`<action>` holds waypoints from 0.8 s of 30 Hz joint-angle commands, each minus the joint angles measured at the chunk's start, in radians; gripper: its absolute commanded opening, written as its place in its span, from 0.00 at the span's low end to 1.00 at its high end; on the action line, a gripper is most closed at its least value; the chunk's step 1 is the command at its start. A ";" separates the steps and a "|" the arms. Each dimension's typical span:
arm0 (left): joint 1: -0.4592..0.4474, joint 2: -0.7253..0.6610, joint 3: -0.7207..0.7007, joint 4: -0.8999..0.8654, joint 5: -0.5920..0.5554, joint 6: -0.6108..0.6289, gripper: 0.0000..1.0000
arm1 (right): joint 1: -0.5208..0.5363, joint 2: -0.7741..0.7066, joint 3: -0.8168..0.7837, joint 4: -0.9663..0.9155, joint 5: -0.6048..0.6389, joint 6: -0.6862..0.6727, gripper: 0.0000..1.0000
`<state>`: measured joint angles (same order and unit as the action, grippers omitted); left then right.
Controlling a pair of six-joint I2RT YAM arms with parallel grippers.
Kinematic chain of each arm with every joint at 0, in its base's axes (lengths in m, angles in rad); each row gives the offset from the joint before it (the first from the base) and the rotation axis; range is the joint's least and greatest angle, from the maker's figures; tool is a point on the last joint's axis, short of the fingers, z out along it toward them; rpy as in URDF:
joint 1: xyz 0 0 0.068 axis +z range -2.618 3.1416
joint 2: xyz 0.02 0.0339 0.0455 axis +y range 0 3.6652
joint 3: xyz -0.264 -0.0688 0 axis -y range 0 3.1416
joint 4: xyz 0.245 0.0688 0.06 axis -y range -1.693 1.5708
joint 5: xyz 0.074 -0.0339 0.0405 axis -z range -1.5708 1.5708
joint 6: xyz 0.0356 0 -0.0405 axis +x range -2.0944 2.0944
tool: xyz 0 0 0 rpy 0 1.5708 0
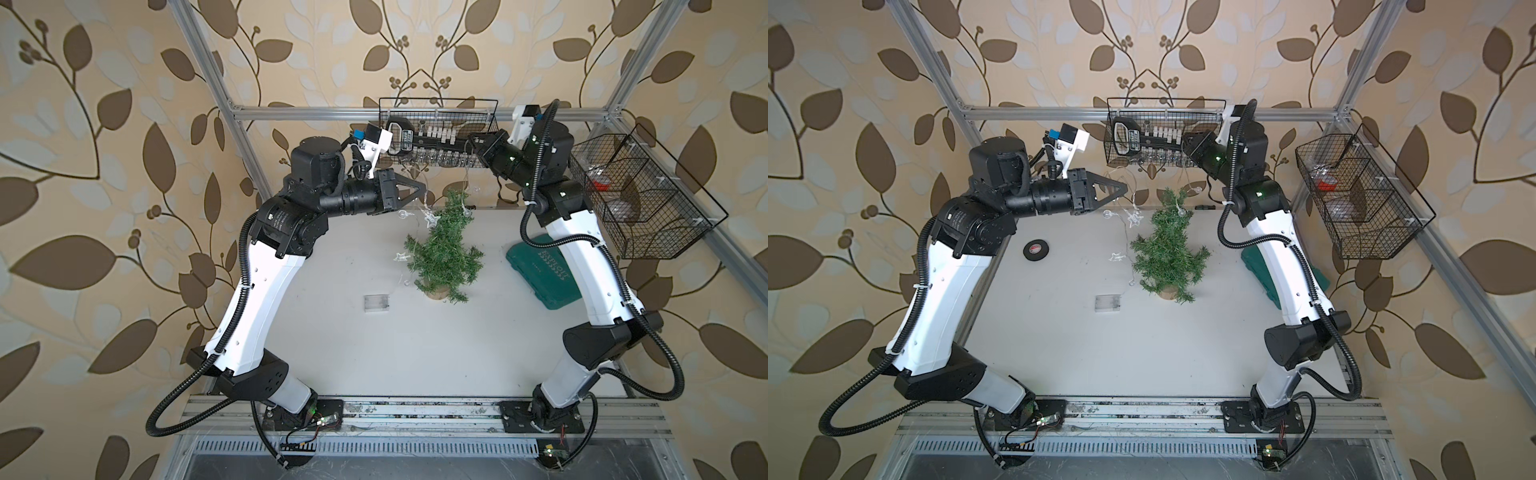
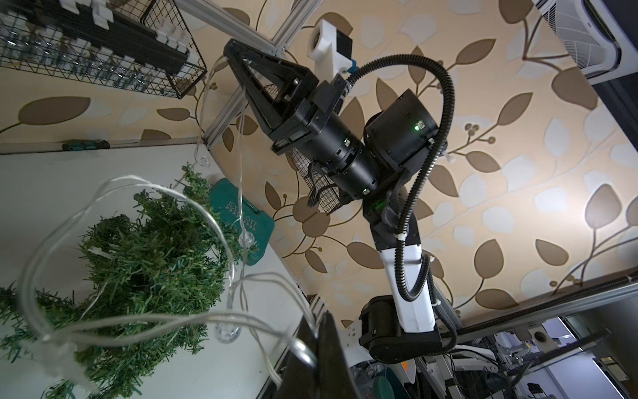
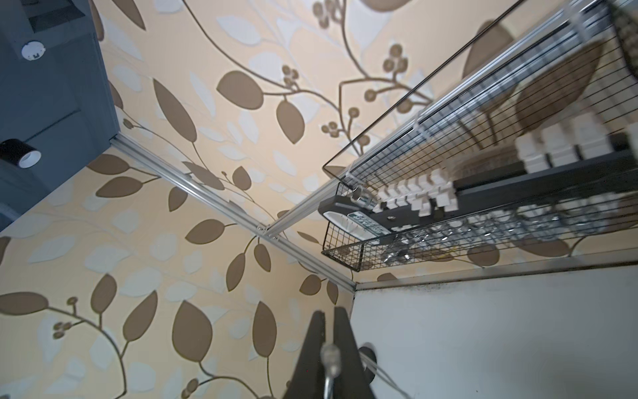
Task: Remove string lights from the small christmas tree
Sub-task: Remove the light string from the Christmas tree.
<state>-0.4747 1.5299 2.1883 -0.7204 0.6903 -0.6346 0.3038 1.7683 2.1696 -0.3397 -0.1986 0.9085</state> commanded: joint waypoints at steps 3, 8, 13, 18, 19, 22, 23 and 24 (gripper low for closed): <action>0.084 0.000 0.025 0.107 0.094 -0.047 0.00 | 0.050 0.094 0.143 0.103 -0.125 0.013 0.00; 0.161 -0.011 -0.009 0.149 0.130 -0.085 0.00 | 0.098 0.125 0.175 0.154 -0.191 -0.001 0.00; 0.249 -0.034 -0.055 0.179 0.111 -0.124 0.00 | 0.120 0.107 0.121 0.190 -0.223 -0.041 0.00; 0.282 -0.043 -0.058 0.080 0.030 -0.045 0.00 | 0.128 0.101 0.092 0.226 -0.263 -0.036 0.00; 0.295 -0.050 -0.063 0.053 0.004 -0.032 0.00 | 0.134 0.110 0.107 0.222 -0.277 -0.040 0.00; 0.326 -0.060 -0.089 0.030 -0.039 -0.027 0.00 | 0.142 0.139 0.145 0.217 -0.324 -0.046 0.01; 0.326 -0.057 -0.092 0.030 -0.040 -0.025 0.00 | 0.142 0.143 0.148 0.211 -0.329 -0.047 0.02; 0.326 -0.053 -0.095 0.036 -0.037 -0.025 0.00 | 0.142 0.143 0.143 0.207 -0.329 -0.048 0.03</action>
<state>-0.1604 1.5112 2.0968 -0.6868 0.6899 -0.7002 0.4374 1.8942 2.2810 -0.1585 -0.4751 0.8799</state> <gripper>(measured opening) 0.048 0.048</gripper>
